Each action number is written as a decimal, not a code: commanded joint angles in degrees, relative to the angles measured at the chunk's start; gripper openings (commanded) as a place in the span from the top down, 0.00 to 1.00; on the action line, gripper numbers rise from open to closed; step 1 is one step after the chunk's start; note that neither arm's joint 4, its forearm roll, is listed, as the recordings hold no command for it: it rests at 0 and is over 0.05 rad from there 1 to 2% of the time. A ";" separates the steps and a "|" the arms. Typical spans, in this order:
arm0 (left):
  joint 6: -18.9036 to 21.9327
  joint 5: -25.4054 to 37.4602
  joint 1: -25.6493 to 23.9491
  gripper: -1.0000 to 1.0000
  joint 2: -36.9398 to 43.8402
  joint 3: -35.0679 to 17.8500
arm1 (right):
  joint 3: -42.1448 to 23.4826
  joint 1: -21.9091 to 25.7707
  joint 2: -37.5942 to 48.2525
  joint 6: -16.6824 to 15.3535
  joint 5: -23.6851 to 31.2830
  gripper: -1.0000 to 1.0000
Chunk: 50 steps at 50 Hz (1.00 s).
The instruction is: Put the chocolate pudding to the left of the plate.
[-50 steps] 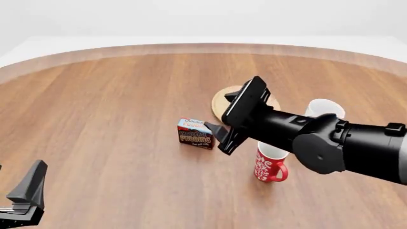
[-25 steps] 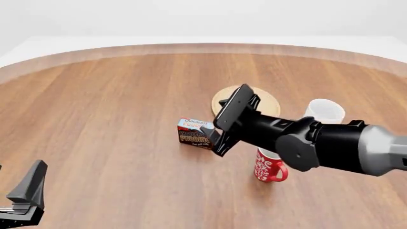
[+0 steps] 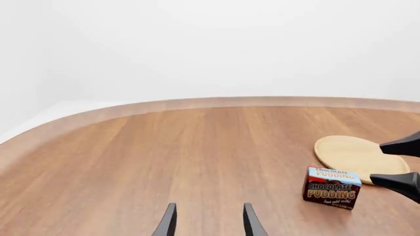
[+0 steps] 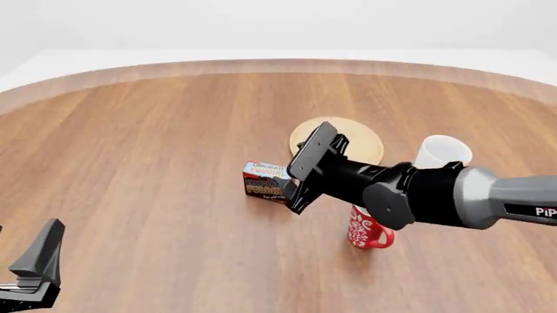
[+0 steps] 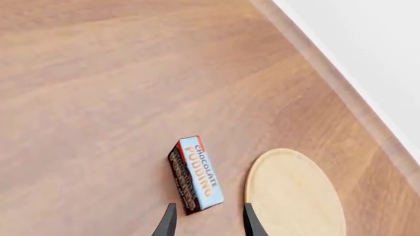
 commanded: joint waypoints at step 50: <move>0.00 0.00 0.00 0.00 0.00 0.00 | -4.43 -0.59 12.45 2.45 -4.58 0.00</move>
